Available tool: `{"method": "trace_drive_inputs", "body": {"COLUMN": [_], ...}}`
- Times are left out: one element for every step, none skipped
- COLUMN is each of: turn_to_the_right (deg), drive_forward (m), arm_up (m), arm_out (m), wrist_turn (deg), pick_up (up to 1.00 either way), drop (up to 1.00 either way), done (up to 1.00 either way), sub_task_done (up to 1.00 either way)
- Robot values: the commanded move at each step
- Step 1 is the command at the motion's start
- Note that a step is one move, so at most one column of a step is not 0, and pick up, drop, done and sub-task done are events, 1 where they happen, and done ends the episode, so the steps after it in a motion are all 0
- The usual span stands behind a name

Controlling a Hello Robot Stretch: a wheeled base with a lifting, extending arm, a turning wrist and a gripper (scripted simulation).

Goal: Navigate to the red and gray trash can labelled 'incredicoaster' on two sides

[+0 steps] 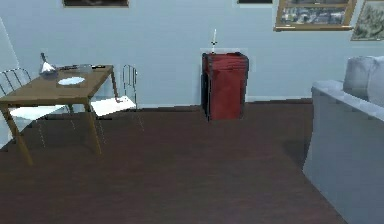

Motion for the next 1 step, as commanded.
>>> {"method": "trace_drive_inputs", "body": {"turn_to_the_right": [0.0], "drive_forward": [1.0], "arm_up": [0.0], "arm_out": [0.0], "wrist_turn": [0.0], "pick_up": [0.0], "drop": [0.0], "done": [0.0], "sub_task_done": [0.0]}}
